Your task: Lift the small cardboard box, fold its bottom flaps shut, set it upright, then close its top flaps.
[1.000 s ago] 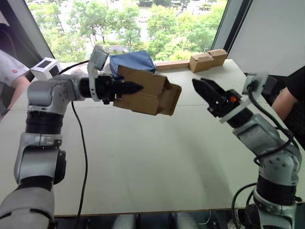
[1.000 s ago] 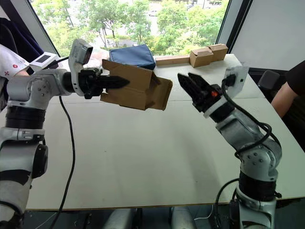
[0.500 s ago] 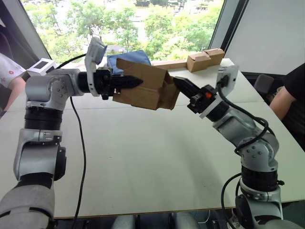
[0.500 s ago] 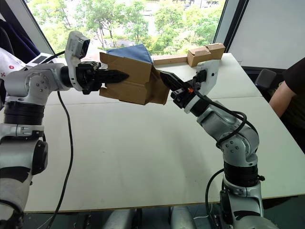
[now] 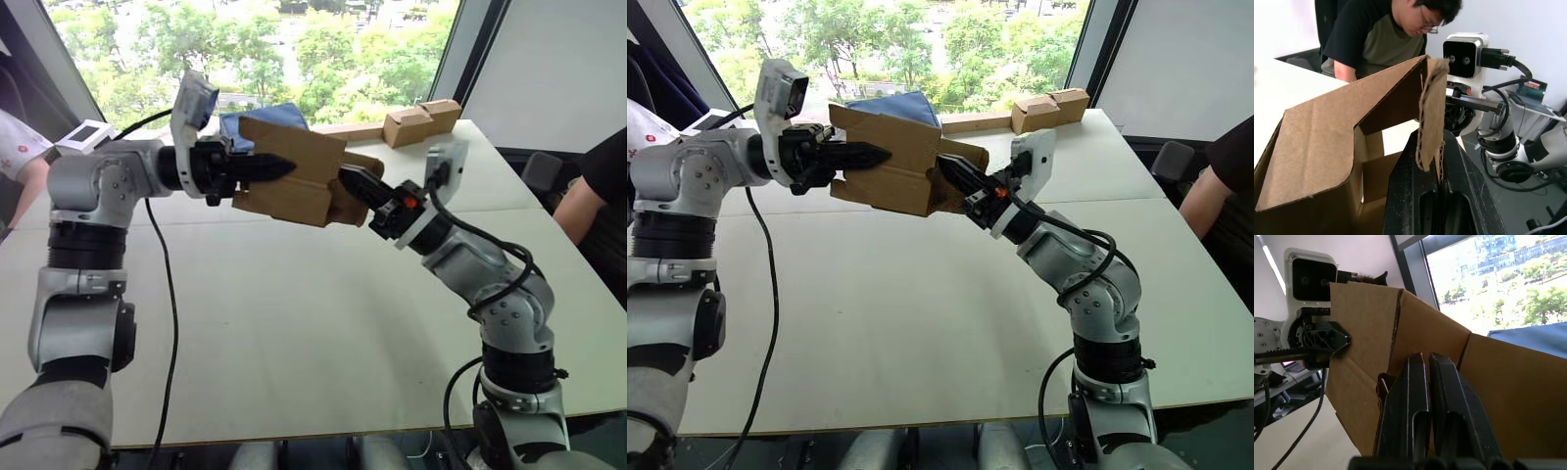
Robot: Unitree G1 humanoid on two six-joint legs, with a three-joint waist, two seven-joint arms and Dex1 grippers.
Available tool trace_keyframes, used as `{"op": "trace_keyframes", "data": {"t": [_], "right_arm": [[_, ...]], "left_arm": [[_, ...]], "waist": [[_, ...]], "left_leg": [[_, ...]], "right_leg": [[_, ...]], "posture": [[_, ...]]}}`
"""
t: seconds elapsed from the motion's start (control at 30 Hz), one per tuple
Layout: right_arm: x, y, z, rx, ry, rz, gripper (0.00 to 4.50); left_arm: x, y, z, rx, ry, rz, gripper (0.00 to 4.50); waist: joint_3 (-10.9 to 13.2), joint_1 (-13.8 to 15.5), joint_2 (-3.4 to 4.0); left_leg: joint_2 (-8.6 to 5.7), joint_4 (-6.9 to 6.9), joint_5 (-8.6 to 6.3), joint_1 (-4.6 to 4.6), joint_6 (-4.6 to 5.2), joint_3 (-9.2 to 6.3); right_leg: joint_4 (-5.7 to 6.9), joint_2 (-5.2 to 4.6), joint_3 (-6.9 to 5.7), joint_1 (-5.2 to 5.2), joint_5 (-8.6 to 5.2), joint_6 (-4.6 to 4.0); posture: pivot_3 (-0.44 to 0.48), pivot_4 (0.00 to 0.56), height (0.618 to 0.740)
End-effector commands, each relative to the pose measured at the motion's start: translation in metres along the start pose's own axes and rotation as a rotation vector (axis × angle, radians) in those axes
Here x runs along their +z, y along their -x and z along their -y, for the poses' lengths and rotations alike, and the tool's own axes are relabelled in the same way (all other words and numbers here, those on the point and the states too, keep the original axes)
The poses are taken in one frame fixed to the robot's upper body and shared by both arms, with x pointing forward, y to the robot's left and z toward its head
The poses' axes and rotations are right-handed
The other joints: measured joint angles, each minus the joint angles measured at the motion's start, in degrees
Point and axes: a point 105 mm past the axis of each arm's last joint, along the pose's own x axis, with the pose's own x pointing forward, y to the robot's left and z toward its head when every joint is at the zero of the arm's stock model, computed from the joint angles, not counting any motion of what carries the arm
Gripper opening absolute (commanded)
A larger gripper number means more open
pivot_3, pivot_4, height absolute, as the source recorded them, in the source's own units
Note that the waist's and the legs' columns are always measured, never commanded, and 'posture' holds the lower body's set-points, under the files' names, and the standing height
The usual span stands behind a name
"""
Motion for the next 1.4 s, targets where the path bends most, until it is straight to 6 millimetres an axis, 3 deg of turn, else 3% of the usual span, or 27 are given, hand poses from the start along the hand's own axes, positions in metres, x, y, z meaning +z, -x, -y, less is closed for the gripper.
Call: {"op": "trace_keyframes", "data": {"t": [0.03, 0.47, 0.87, 1.07, 1.4], "right_arm": [[0.012, -0.008, -0.02, 0.083, 0.022, 0.05, 0.13], [0.009, -0.008, -0.026, 0.114, 0.055, 0.016, 0.13], [0.012, 0.024, -0.007, 0.036, 0.17, -0.05, 0.13], [-0.002, 0.044, 0.001, 0.001, 0.184, -0.133, 0.13], [-0.016, 0.035, -0.003, 0.017, 0.165, -0.156, 0.13]], "left_arm": [[0.009, 0.0, 0.01, -0.035, -0.036, 0.025, 0.0], [0.013, 0.007, 0.005, 0.024, -0.049, 0.06, 0.0], [0.018, 0.01, 0.002, 0.048, -0.056, 0.094, 0.0], [0.022, 0.009, 0.002, 0.042, -0.064, 0.102, 0.0], [0.024, 0.005, 0.007, 0.018, -0.066, 0.111, 0.0]], "waist": [[0.0, 0.0, 0.0], [0.0, -0.01, 0.0], [0.0, 0.11, 0.0], [0.0, 0.14, -0.01], [0.01, 0.1, -0.01]], "left_leg": [[0.0, 0.0, 0.0, 0.0, 0.0, 0.0], [0.0, 0.0, 0.0, 0.0, 0.0, 0.0], [-0.01, 0.01, 0.0, -0.02, 0.0, 0.0], [-0.01, 0.02, 0.0, -0.02, 0.01, 0.01], [0.0, 0.03, 0.0, -0.02, 0.01, 0.01]], "right_leg": [[0.0, 0.0, 0.0, 0.0, 0.0, 0.0], [0.02, 0.01, 0.01, -0.02, 0.0, 0.0], [0.02, 0.0, 0.01, -0.02, 0.0, 0.0], [0.01, 0.0, 0.01, -0.01, 0.0, 0.0], [0.01, 0.02, 0.01, -0.02, -0.01, 0.0]], "posture": [[0.0, 0.15, 0.737], [0.0, 0.15, 0.737], [0.0, 0.15, 0.737], [0.0, 0.15, 0.737], [0.0, 0.15, 0.737]]}}
